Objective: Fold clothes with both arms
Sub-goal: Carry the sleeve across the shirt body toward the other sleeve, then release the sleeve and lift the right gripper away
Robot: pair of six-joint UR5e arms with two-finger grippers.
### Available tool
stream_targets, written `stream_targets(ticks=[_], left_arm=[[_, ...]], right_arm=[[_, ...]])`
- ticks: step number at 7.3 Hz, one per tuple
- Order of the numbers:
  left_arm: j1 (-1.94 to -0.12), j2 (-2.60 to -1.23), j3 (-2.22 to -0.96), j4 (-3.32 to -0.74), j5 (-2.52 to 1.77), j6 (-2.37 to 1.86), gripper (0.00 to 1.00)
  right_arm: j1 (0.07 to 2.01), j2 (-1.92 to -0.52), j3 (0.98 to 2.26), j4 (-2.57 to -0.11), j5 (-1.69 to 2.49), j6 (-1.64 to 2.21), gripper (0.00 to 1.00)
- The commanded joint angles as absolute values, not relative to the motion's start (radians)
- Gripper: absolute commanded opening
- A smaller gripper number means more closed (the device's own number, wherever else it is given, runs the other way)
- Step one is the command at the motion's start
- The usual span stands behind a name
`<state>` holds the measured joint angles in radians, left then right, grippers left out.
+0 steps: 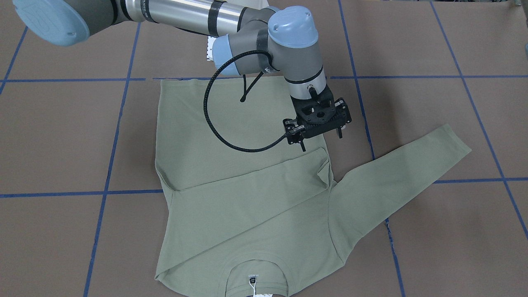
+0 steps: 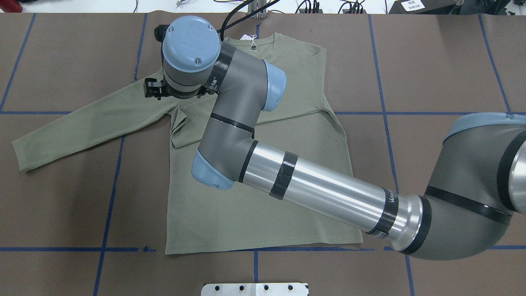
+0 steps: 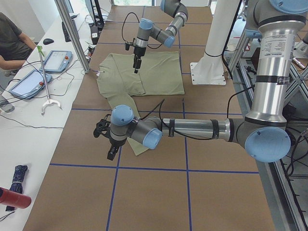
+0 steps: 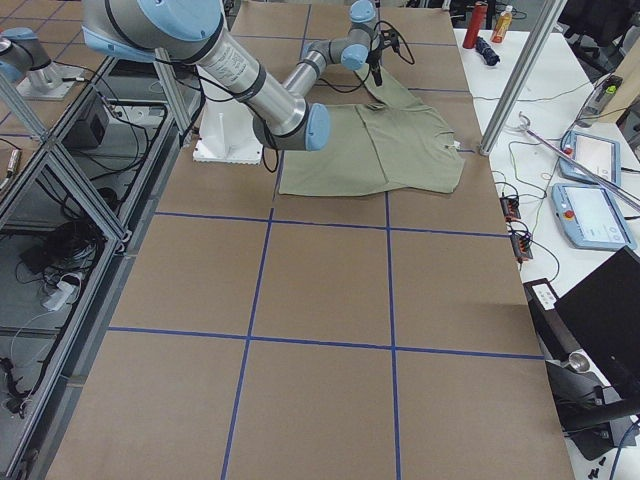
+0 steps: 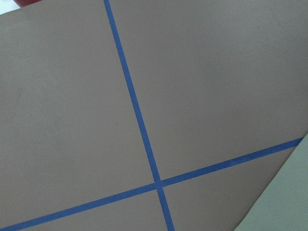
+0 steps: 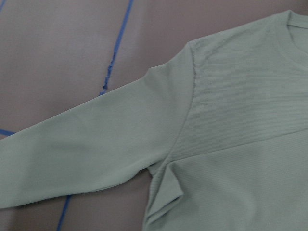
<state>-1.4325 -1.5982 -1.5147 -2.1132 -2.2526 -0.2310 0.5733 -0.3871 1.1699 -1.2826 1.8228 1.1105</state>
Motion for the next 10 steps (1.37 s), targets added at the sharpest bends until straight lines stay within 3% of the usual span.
stream_targets(ticks=[1,4,6,10], left_arm=[[-1.306,-1.481,-1.517,-2.430,-2.177,-0.604,1.00],[-1.074,-1.393,-1.538,-2.589,-2.001,-0.982,1.00],[-0.965,-1.391,-1.557,-2.588,-1.886,-1.121,1.00],[-0.908,-1.402,-1.504,-2.582,-1.836,-1.146,1.00]], right_arm=[[0.702,-0.431,1.283,-1.570,2.006,1.088,1.00],[0.816,-0.732,1.636,-1.790,2.037,0.799,1.00],[0.917,-0.913,1.750,-1.790,2.118,0.664,1.00],[1.003,-1.051,1.818,-1.784,2.207,0.514,1.00]])
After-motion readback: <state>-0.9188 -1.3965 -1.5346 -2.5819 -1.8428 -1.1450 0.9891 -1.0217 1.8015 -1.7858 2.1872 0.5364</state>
